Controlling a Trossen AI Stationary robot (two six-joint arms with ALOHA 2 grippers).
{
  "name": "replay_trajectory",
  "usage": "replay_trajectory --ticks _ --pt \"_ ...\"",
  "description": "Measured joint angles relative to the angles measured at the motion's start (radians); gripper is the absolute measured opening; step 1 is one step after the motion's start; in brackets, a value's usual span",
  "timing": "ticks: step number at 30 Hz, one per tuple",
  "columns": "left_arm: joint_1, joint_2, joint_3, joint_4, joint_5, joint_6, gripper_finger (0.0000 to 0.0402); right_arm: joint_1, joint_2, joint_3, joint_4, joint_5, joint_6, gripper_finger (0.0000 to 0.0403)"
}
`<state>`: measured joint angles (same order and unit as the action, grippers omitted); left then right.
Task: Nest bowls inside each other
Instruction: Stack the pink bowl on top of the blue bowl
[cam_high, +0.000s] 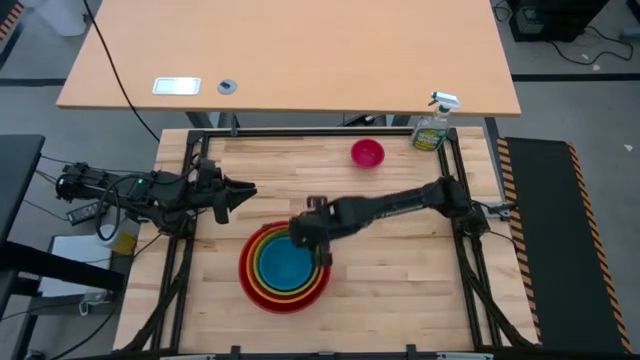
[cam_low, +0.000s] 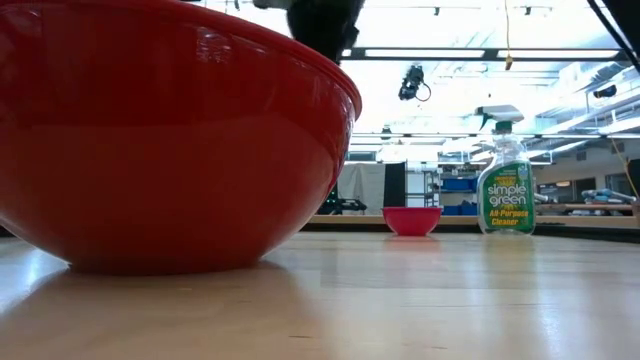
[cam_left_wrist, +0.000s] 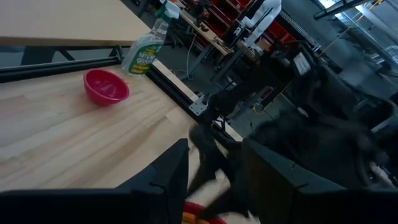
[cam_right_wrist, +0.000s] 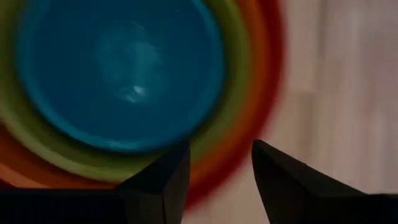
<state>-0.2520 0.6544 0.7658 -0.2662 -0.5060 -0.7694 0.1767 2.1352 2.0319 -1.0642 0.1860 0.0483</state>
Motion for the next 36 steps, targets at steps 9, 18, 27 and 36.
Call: replay_trajectory --ticks 9,18,27,36 --pt "0.000 0.000 0.000 -0.004 0.000 0.031 0.0153 -0.221 -0.115 -0.184 -0.010 0.066 -0.021 0.0178" --pt "0.000 0.000 0.000 -0.007 0.000 0.031 0.0153 -0.504 -0.263 -0.483 0.000 0.086 0.079 0.0178" --pt "0.000 0.000 0.000 -0.008 -0.001 0.031 0.0153 -0.704 -0.291 -0.586 0.050 -0.069 -0.043 0.0201" --pt "0.000 0.000 0.000 -0.008 -0.001 0.027 0.0153 -0.744 -0.289 -0.602 0.050 -0.177 -0.166 0.0260"
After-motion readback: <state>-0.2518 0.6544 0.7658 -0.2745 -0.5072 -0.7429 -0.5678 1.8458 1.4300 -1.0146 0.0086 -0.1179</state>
